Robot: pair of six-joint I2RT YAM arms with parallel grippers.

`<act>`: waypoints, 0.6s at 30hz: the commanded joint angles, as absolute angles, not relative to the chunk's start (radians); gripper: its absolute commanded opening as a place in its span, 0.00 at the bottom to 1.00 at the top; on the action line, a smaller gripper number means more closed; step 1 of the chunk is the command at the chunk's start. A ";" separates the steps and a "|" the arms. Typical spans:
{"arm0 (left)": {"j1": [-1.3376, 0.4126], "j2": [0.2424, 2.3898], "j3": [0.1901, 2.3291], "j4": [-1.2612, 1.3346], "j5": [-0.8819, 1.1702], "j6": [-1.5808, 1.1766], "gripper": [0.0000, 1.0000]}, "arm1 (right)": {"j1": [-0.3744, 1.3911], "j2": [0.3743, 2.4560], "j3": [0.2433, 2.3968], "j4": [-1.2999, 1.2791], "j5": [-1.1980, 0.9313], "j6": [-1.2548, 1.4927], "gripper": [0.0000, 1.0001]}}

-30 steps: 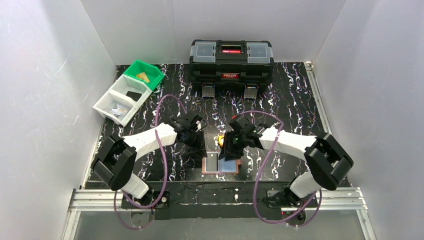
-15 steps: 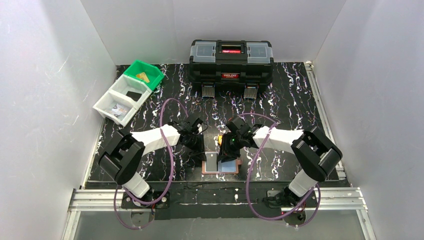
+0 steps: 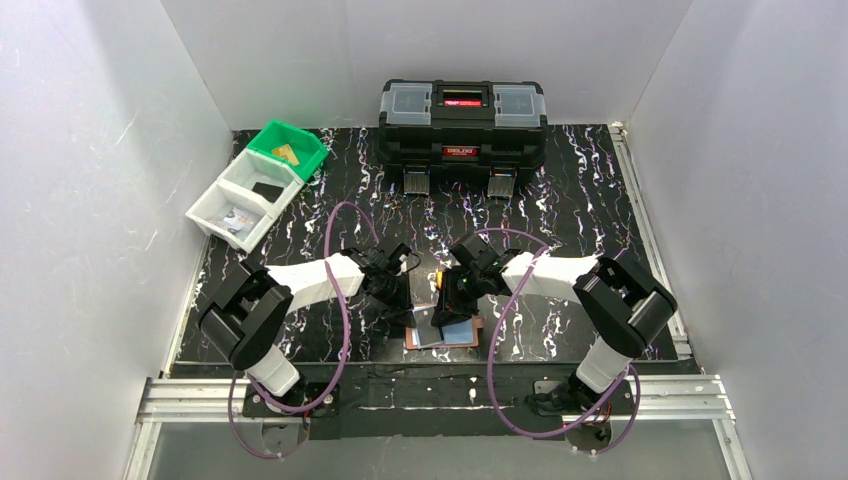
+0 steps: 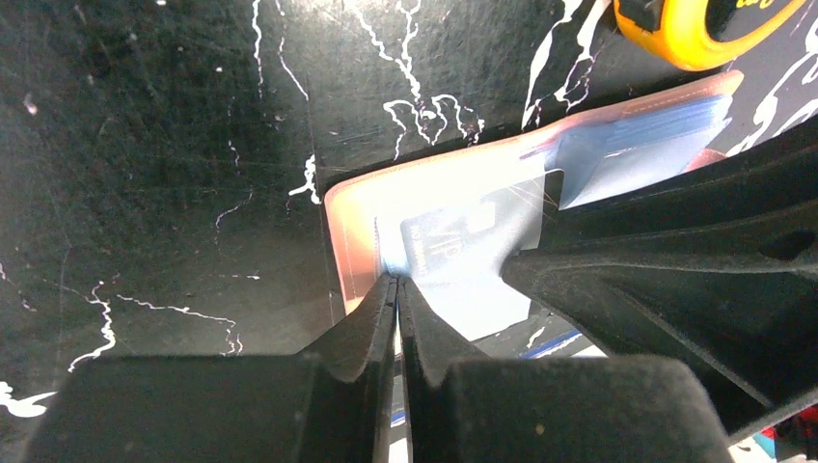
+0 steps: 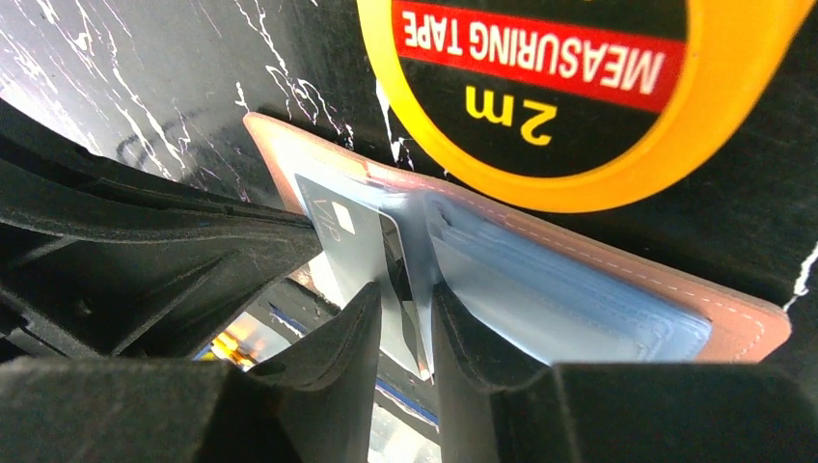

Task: Take the credit cards out of the card holder
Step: Remove the credit card from the card holder.

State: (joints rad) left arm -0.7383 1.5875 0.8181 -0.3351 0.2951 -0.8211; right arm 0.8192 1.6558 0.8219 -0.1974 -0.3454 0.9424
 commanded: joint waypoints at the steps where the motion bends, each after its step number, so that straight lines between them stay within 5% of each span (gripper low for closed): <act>1: -0.776 1.621 0.801 -0.414 0.236 -0.875 0.03 | 0.826 1.666 0.808 -0.150 -0.369 0.933 0.33; 18: -0.776 1.642 0.811 -0.452 0.197 -0.902 0.00 | 0.760 1.545 0.596 0.130 -0.507 1.037 0.34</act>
State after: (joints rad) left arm -0.7532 1.5955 0.8352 -0.3710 0.2504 -0.9031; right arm 0.7891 1.5738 0.6537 -0.0067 -0.4309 0.9829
